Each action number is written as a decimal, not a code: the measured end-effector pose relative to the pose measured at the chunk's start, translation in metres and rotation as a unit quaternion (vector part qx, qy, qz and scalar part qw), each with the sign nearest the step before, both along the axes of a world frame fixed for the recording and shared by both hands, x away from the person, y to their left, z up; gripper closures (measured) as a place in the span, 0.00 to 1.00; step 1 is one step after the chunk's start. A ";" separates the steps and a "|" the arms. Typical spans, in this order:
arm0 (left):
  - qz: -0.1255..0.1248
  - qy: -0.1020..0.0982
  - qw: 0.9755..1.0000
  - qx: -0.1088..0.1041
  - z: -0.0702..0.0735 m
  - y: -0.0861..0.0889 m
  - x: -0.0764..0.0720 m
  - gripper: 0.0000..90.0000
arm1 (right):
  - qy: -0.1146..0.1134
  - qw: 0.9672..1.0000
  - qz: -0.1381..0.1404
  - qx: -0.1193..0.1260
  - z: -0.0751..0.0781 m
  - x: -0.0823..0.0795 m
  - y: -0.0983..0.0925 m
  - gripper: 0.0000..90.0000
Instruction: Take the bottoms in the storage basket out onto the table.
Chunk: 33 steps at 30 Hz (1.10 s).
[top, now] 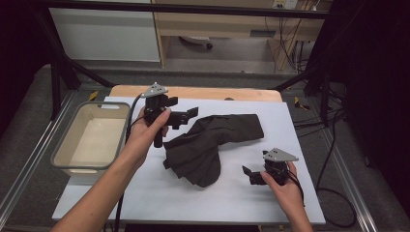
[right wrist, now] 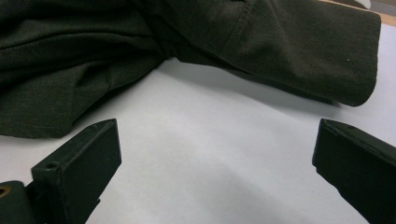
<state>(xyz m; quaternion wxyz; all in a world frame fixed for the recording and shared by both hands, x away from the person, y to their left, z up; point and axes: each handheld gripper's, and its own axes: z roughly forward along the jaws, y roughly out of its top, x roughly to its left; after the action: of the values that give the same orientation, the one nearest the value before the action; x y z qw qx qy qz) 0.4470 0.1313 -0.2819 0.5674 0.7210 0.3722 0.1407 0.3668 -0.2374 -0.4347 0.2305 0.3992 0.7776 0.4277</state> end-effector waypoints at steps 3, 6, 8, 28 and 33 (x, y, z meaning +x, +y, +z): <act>0.004 0.000 1.000 -0.004 0.000 0.006 -0.001 0.08 | 0.000 1.000 -0.003 0.000 0.000 0.000 -0.002 0.02; 0.008 0.000 1.000 -0.008 0.001 0.013 -0.003 0.08 | -0.002 1.000 -0.002 0.002 0.000 0.000 -0.001 0.02; 0.009 0.000 1.000 -0.007 0.001 0.015 -0.003 0.08 | -0.002 1.000 -0.002 0.002 0.000 0.000 -0.001 0.02; 0.023 -0.007 1.000 0.005 0.001 0.050 -0.023 0.07 | 0.018 0.999 0.004 0.030 0.004 -0.003 0.005 0.03; 0.029 -0.008 1.000 -0.002 0.003 0.060 -0.024 0.07 | 0.034 0.999 -0.006 0.042 0.014 -0.004 0.009 0.03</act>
<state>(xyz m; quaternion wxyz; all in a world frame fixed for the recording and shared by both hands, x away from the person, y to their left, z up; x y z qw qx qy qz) 0.4228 0.1915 -0.2786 0.5673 0.7079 0.3885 0.1619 0.3626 -0.2280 -0.4204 0.1896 0.4270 0.7638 0.4453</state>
